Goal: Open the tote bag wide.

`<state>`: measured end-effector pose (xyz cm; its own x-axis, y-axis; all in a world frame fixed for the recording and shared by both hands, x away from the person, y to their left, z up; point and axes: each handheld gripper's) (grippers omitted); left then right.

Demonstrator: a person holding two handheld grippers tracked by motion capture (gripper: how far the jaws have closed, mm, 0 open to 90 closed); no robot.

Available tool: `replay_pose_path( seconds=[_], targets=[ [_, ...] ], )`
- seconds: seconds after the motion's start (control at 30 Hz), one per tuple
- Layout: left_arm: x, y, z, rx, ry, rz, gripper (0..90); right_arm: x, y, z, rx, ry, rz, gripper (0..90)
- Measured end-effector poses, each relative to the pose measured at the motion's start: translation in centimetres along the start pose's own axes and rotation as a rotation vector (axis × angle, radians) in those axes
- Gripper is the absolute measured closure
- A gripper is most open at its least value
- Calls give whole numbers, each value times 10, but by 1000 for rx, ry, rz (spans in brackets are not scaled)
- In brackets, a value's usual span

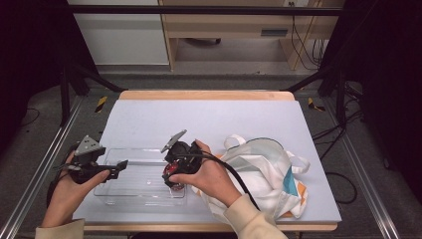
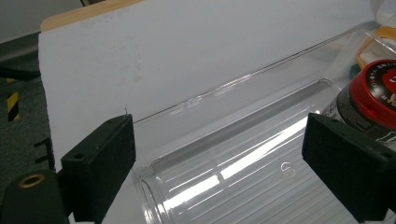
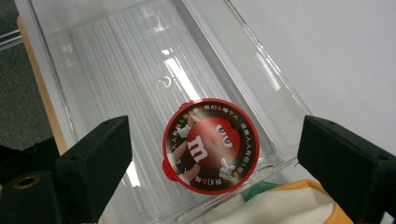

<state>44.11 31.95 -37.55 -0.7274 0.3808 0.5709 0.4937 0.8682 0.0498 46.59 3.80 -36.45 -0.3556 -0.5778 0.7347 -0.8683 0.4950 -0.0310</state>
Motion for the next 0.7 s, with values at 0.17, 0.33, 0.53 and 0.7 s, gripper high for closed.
replay_pose_path(
  seconds=[0.17, 0.33, 0.53, 0.7],
  targets=[
    [0, 0, 0, -1, 1, -1, 97, 12, -1, -1, -9, -32, 0, 102],
    [-1, -1, 1, -2, 4, 1, 97, 20, -3, 0, -16, -53, 4, 102],
    [-2, -1, 2, 2, 9, -4, 97, 26, -5, 2, -20, -55, 13, 102],
    [-1, -1, 1, 0, 12, -9, 97, 35, -7, 4, -25, -71, 21, 101]
  ],
)
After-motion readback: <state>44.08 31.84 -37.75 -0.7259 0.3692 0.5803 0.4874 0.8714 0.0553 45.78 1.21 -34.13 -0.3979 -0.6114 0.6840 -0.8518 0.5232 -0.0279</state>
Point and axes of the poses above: each handheld gripper's, and its own axes: x roughly backward along the jaws, z roughly out of its underside, y roughly to its left, and after that the axes turned 5 degrees about -y, right-handed
